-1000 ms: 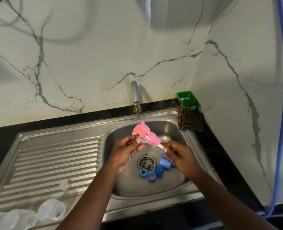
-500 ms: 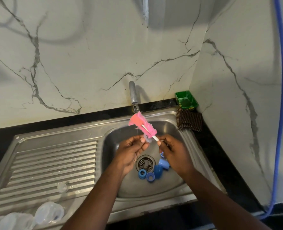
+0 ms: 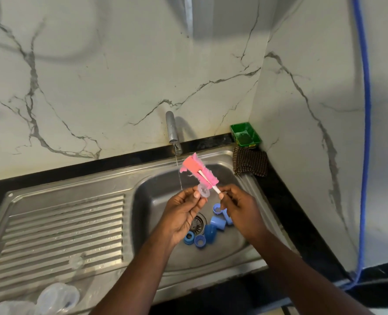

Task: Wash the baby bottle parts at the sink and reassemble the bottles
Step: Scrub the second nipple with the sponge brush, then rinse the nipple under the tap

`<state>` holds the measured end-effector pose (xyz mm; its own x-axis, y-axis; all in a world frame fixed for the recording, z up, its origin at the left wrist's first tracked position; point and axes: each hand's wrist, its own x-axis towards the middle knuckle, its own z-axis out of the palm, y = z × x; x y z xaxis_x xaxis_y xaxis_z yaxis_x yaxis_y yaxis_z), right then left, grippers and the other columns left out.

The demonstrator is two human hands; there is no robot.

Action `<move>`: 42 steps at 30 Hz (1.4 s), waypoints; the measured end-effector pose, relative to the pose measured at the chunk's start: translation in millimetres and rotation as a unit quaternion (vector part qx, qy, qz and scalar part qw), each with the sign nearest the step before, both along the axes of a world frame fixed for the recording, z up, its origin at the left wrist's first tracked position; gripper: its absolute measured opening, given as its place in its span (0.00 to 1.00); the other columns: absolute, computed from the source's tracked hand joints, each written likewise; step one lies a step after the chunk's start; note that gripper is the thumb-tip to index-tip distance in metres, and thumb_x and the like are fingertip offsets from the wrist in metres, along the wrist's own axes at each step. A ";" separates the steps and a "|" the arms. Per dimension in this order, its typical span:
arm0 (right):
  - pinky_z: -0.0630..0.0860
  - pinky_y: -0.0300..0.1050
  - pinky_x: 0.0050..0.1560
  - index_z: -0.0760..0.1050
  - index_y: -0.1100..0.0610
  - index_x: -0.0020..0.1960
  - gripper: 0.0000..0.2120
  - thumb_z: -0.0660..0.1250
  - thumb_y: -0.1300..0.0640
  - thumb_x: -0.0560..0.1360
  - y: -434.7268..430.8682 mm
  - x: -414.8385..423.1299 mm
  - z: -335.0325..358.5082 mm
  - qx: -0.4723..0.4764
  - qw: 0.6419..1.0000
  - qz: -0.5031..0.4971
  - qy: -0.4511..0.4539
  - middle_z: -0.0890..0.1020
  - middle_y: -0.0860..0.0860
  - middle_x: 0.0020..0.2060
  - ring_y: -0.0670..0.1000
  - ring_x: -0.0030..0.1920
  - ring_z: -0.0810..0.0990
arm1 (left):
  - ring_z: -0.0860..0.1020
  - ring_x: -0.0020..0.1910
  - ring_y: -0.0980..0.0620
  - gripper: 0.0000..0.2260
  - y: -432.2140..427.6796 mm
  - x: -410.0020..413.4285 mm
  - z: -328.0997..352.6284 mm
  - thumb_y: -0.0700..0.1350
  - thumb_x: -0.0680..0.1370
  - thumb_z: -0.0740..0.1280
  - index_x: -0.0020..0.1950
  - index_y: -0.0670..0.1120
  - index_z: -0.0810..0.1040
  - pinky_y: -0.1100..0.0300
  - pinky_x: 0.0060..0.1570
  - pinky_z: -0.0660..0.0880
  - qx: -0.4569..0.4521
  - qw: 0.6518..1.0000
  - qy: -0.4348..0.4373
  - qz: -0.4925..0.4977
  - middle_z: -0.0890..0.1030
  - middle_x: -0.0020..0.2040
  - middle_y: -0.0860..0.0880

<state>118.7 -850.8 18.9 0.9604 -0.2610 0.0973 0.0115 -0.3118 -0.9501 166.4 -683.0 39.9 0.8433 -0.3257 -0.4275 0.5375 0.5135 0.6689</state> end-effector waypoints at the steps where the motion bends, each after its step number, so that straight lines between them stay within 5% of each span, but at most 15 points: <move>1: 0.75 0.36 0.40 0.79 0.52 0.51 0.09 0.66 0.64 0.79 -5.8 -3.2 -1.4 -0.009 1.000 -0.020 0.008 0.80 0.48 0.33 0.42 0.34 0.78 | 0.85 0.47 0.49 0.08 -4.1 -0.6 -1.1 0.31 0.79 0.64 0.56 0.36 0.80 0.62 0.47 0.82 -0.007 1.000 0.005 -0.004 0.85 0.51 0.40; 6: 0.77 0.46 0.44 0.76 0.49 0.47 0.10 0.71 0.62 0.73 -38.6 -19.4 -17.7 -0.090 0.986 -0.127 0.063 0.81 0.46 0.35 0.45 0.38 0.80 | 0.85 0.45 0.50 0.11 -25.0 -8.6 -15.2 0.31 0.80 0.62 0.60 0.36 0.79 0.62 0.47 0.82 -0.006 0.999 0.026 -0.035 0.84 0.52 0.40; 10: 0.77 0.48 0.46 0.78 0.51 0.54 0.09 0.71 0.53 0.75 -67.9 -42.9 -21.7 -0.163 0.969 -0.163 0.092 0.85 0.51 0.42 0.53 0.44 0.82 | 0.84 0.46 0.48 0.15 -51.3 -20.3 -33.5 0.30 0.79 0.62 0.66 0.34 0.76 0.60 0.45 0.83 0.021 0.996 0.058 -0.069 0.80 0.57 0.35; 13: 0.78 0.52 0.46 0.79 0.56 0.52 0.06 0.68 0.54 0.77 -96.0 -59.1 -35.2 -0.281 0.929 -0.203 0.127 0.85 0.56 0.44 0.60 0.47 0.83 | 0.84 0.38 0.51 0.09 -71.0 -32.0 -39.2 0.31 0.79 0.63 0.57 0.35 0.79 0.61 0.39 0.82 0.025 0.992 0.071 -0.103 0.82 0.48 0.39; 18: 0.76 0.50 0.46 0.79 0.59 0.50 0.05 0.65 0.60 0.77 -130.3 -69.9 -52.7 -0.375 0.870 -0.260 0.188 0.82 0.59 0.44 0.60 0.45 0.82 | 0.84 0.43 0.48 0.08 -82.0 -39.4 -45.4 0.30 0.78 0.66 0.55 0.37 0.80 0.58 0.49 0.83 0.052 0.982 0.054 -0.174 0.84 0.45 0.40; 24: 0.79 0.50 0.47 0.80 0.60 0.49 0.08 0.63 0.65 0.75 -143.4 -66.1 -62.2 -0.384 0.862 -0.253 0.214 0.83 0.59 0.45 0.60 0.46 0.83 | 0.83 0.41 0.46 0.10 -75.1 -38.0 -45.5 0.30 0.77 0.67 0.54 0.41 0.80 0.57 0.46 0.82 0.119 0.979 0.032 -0.163 0.83 0.42 0.41; 27: 0.80 0.53 0.48 0.80 0.61 0.50 0.09 0.63 0.67 0.74 -146.3 -68.2 -60.4 -0.368 0.868 -0.256 0.212 0.83 0.60 0.45 0.62 0.46 0.83 | 0.83 0.42 0.46 0.06 -63.1 -32.3 -46.1 0.33 0.77 0.68 0.50 0.42 0.80 0.58 0.45 0.82 0.145 0.976 0.043 -0.157 0.83 0.45 0.41; 31: 0.80 0.56 0.37 0.79 0.59 0.51 0.10 0.66 0.70 0.73 -134.9 -71.2 -49.5 -0.438 0.855 -0.246 0.125 0.81 0.60 0.39 0.62 0.37 0.81 | 0.83 0.46 0.44 0.04 -41.7 -23.3 -52.5 0.37 0.78 0.70 0.51 0.43 0.81 0.51 0.54 0.80 0.168 0.975 0.055 -0.134 0.85 0.45 0.42; 34: 0.78 0.54 0.46 0.78 0.56 0.55 0.11 0.66 0.63 0.73 -119.0 -51.3 -34.6 -0.460 0.850 -0.241 0.092 0.81 0.57 0.48 0.59 0.45 0.79 | 0.83 0.42 0.47 0.05 -26.2 -13.4 -58.5 0.38 0.78 0.69 0.53 0.44 0.81 0.53 0.47 0.80 0.181 0.976 0.059 -0.108 0.84 0.43 0.43; 38: 0.76 0.49 0.48 0.80 0.59 0.53 0.09 0.67 0.62 0.74 -66.6 -0.6 -24.6 -0.382 0.911 -0.157 0.008 0.83 0.58 0.47 0.60 0.46 0.81 | 0.83 0.38 0.49 0.08 -4.7 8.3 -62.2 0.35 0.78 0.70 0.55 0.42 0.80 0.56 0.42 0.82 0.189 0.978 0.061 -0.065 0.83 0.43 0.42; 40: 0.74 0.45 0.50 0.81 0.57 0.57 0.09 0.65 0.60 0.79 -28.5 28.2 -17.9 -0.253 0.964 -0.055 0.063 0.84 0.55 0.50 0.56 0.49 0.82 | 0.83 0.40 0.48 0.11 4.4 25.4 -62.2 0.32 0.76 0.70 0.57 0.40 0.80 0.56 0.44 0.82 0.193 0.979 0.048 -0.045 0.83 0.46 0.40; 42: 0.72 0.39 0.55 0.79 0.57 0.63 0.13 0.65 0.58 0.80 7.0 63.3 -20.0 -0.133 0.979 0.028 0.151 0.83 0.52 0.55 0.52 0.54 0.81 | 0.82 0.41 0.48 0.12 12.7 46.3 -56.9 0.30 0.75 0.70 0.57 0.39 0.80 0.57 0.43 0.82 0.199 0.979 0.029 -0.027 0.83 0.46 0.39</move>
